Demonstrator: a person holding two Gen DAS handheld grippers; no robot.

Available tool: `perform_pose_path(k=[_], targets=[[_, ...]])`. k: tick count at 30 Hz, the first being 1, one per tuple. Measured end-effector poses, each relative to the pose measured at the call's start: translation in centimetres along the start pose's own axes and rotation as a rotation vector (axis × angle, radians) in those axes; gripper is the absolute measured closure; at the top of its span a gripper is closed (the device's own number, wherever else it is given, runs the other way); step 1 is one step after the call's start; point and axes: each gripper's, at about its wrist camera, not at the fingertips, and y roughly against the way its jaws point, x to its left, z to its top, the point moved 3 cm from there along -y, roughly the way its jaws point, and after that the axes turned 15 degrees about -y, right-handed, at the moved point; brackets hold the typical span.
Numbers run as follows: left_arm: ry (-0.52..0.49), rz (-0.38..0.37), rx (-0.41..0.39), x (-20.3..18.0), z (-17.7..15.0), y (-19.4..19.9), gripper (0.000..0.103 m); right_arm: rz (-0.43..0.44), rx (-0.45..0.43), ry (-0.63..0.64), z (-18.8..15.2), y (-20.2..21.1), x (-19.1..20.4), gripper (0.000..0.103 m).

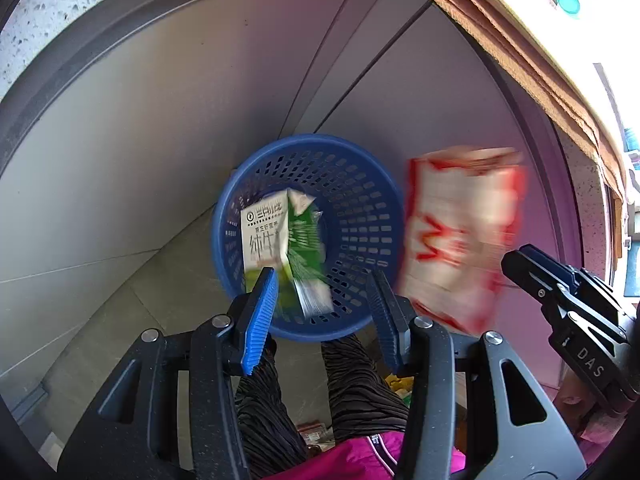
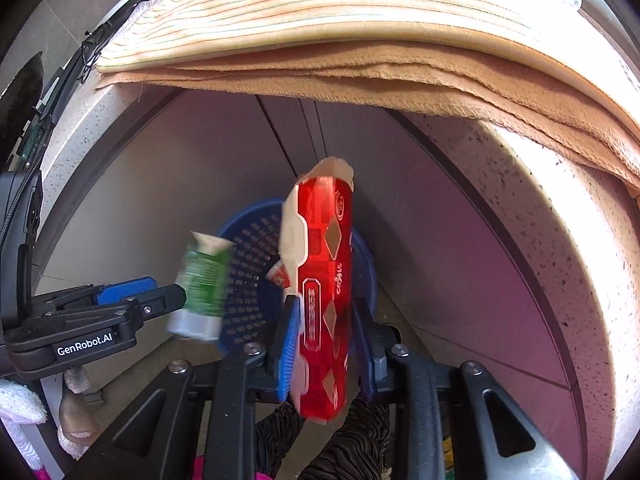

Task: Collect trash
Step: 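Open both tools to drop the wrapper and carton into the wastebasket, then raise both tools back over the towel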

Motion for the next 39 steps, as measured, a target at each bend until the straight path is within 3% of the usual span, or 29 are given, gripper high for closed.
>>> perform_pose_path(k=[2,6,15,19,30,39], targets=[[-0.004,0.007,0.002,-0.1,0.1,0.2,0.050,0.001,-0.003,0.002,0.0,0.2,0.0,0.072],[-0.008,0.018,0.003,0.0,0.3,0.5,0.050,0.013,-0.007,0.000,0.1,0.6,0.0,0.060],[-0.007,0.025,-0.005,0.6,0.5,1.5,0.050,0.035,-0.013,-0.008,0.4,2.0,-0.5,0.060],[-0.002,0.030,-0.029,0.3,0.8,2.5,0.050,0.054,-0.018,-0.005,1.3,3.0,-0.9,0.055],[-0.001,0.047,-0.152,-0.4,4.0,7.7,0.050,0.132,-0.102,-0.023,2.8,7.6,-2.3,0.042],[0.005,0.042,-0.258,-1.9,7.9,11.2,0.050,0.186,-0.220,-0.110,7.9,13.1,-5.6,0.031]])
